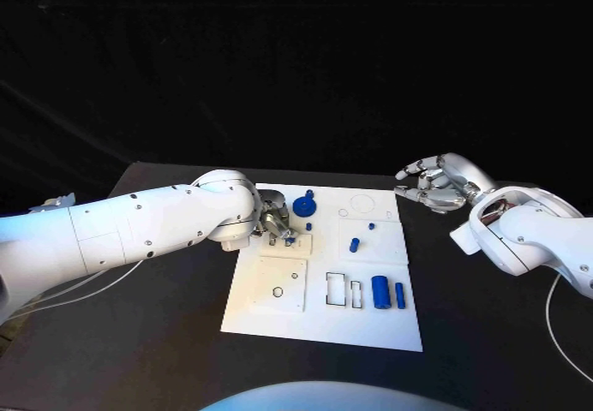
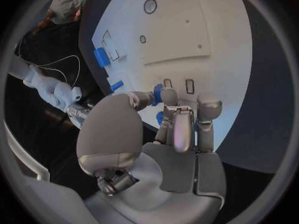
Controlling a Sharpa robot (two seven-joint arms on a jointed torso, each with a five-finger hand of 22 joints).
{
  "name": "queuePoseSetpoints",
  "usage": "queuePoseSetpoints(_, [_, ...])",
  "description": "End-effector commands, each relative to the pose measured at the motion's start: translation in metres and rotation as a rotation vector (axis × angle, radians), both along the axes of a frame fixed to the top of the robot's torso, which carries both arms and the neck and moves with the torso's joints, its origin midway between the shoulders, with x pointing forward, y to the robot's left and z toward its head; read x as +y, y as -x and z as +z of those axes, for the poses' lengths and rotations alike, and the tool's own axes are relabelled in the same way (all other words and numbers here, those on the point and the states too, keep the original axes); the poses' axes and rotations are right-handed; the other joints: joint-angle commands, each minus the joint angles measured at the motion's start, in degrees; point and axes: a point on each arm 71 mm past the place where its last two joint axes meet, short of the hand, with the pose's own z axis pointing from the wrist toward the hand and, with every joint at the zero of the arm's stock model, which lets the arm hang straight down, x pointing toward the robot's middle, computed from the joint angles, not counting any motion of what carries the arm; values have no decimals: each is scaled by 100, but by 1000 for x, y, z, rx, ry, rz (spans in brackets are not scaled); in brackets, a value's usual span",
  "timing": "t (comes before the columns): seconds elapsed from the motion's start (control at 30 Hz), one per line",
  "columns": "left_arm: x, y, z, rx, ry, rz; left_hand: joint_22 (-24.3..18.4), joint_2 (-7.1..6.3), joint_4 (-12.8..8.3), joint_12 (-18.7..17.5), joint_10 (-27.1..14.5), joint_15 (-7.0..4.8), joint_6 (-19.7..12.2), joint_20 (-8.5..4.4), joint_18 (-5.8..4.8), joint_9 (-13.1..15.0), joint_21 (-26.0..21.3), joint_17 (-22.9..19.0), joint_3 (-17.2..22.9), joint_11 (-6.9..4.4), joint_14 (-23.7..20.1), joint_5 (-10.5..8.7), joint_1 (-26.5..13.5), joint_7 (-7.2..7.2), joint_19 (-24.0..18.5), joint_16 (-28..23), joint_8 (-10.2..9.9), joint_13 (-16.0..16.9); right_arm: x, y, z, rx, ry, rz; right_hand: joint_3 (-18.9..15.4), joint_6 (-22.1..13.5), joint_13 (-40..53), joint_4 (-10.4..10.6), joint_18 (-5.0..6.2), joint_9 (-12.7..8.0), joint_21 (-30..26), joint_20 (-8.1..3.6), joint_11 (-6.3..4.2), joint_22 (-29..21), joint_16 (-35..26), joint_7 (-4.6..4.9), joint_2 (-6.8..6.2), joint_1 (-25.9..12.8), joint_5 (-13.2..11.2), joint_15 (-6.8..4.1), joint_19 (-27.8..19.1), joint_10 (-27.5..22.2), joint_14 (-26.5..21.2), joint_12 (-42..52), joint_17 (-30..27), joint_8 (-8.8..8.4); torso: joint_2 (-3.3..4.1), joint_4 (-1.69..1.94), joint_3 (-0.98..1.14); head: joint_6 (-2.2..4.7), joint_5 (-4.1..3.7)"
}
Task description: Assemble the parts on the task board
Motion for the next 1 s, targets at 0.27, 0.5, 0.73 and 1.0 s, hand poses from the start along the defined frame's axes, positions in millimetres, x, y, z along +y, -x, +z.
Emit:
queuePoseSetpoints(0.27, [0,1,-4,15,-62,-22,29,-15,-986,53,68,-57,132,-7,-93,1153,46,303,1029,-48,304,38,-103,-139,49,22,99,1,0,0,0,-1,3,1,-4,-3,-4,29,111,-9,-17,4,-3,-4,-38,2,-3,-75,-11,-42,-25,-28,352,-40,573,26,-1,9,1,-35,-2])
queuePoseSetpoints(0.5, [1,1,-5,20,-78,-26,36,-21,-1000,84,92,-69,167,-16,-94,1178,50,300,1042,-64,303,38,-151,-160,51,20,157,-6,0,0,0,-2,3,2,-4,-5,-2,33,111,-10,-18,3,-3,-4,-37,2,-2,-78,-10,-42,-25,-26,352,-38,576,27,-1,8,-1,-43,-4])
queuePoseSetpoints(0.73, [2,0,-5,9,-88,-25,47,-27,-1003,102,101,-78,191,-23,-95,1198,55,301,1046,-74,304,36,-187,-174,55,20,201,-16,0,0,0,-3,2,2,-6,-8,0,39,111,-12,-20,3,-3,-5,-36,1,-1,-81,-9,-42,-25,-24,354,-36,581,28,3,9,-1,-41,-4])
queuePoseSetpoints(1.0, [0,0,-6,0,-94,-26,54,-29,-1003,114,109,-80,197,-25,-96,1203,58,300,1045,-77,303,36,-197,-177,59,19,211,-6,1,0,0,-5,2,2,-7,-9,1,47,111,-13,-24,3,-3,-7,-36,1,2,-87,-7,-42,-26,-23,354,-34,582,30,4,2,-1,-57,-1])
